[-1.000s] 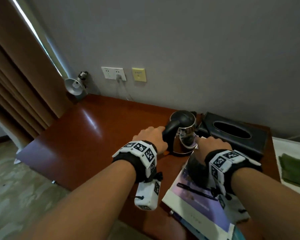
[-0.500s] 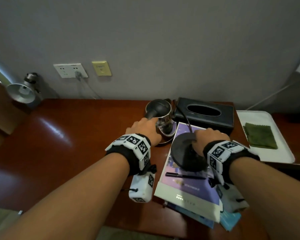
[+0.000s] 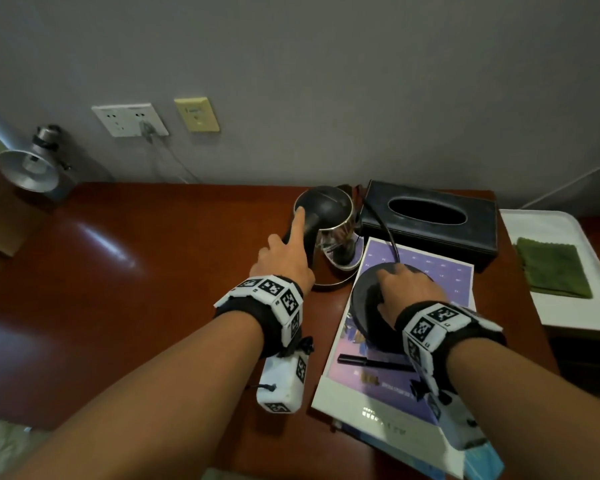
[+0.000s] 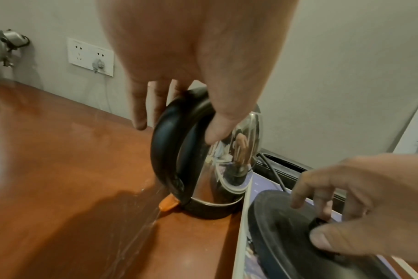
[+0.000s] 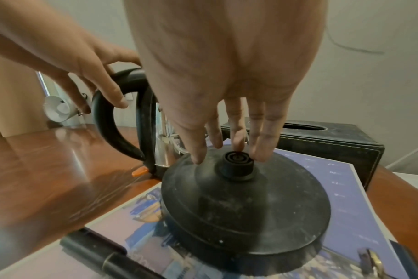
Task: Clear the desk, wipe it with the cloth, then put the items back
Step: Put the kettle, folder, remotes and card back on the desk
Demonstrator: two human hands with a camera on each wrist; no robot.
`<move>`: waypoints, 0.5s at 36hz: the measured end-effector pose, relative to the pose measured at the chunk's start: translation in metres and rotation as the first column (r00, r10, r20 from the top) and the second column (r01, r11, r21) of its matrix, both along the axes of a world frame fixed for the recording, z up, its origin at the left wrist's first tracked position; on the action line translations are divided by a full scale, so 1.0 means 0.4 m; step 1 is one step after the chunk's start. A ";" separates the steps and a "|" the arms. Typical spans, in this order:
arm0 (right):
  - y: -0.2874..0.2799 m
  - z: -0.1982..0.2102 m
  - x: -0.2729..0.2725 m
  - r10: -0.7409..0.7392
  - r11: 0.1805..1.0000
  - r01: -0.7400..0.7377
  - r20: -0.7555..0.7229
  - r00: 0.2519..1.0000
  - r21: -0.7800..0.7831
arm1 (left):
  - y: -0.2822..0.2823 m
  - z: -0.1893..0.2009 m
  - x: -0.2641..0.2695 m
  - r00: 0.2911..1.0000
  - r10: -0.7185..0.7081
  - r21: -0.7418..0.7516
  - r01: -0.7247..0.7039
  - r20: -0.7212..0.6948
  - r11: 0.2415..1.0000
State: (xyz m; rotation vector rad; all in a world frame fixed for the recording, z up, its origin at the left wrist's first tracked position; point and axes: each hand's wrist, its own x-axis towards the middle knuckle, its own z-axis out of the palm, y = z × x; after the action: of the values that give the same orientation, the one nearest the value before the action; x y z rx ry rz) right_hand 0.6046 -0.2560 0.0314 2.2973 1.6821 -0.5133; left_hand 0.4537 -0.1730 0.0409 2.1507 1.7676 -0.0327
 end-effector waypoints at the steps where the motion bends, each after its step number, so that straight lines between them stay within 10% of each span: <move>1: 0.005 -0.008 0.003 0.001 1.000 -0.001 -0.002 1.000 -0.006 | 0.007 -0.002 0.001 1.000 0.007 0.000 -0.007 0.006 1.000; 18: 0.067 -0.008 0.041 -0.050 0.999 0.050 -0.040 0.998 0.015 | 0.108 -0.013 0.049 0.978 0.075 0.127 -0.101 0.193 0.987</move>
State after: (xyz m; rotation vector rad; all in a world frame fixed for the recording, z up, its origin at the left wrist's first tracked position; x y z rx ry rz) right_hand 0.6210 -0.2293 0.0280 2.3607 1.6560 -0.5613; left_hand 0.4733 -0.1298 0.0357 2.0859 1.7977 0.3117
